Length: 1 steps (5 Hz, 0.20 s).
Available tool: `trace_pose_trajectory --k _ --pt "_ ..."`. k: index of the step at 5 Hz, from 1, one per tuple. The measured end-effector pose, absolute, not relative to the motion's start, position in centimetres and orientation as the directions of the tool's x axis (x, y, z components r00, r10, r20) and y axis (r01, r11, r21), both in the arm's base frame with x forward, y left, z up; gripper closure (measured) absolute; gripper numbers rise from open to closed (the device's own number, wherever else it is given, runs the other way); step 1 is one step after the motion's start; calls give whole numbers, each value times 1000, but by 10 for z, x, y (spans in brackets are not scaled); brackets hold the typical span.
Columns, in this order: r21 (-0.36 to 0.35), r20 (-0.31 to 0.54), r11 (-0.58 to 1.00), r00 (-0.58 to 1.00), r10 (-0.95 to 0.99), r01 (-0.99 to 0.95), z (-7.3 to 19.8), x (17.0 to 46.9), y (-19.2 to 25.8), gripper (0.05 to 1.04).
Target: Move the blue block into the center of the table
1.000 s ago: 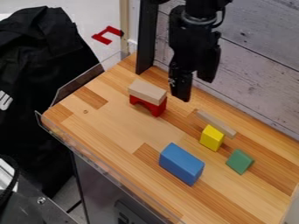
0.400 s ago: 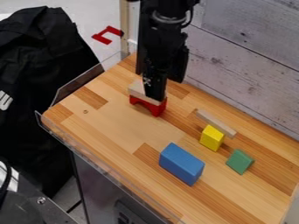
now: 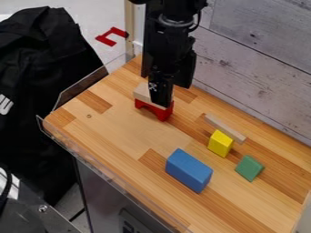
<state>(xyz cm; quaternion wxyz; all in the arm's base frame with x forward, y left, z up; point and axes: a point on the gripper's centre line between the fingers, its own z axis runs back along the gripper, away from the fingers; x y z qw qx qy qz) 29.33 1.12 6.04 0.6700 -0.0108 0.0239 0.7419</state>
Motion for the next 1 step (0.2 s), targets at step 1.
trace_pose_trajectory --k 1 --pt "23 -48 -101 -102 994 -995 60 293 11 83"
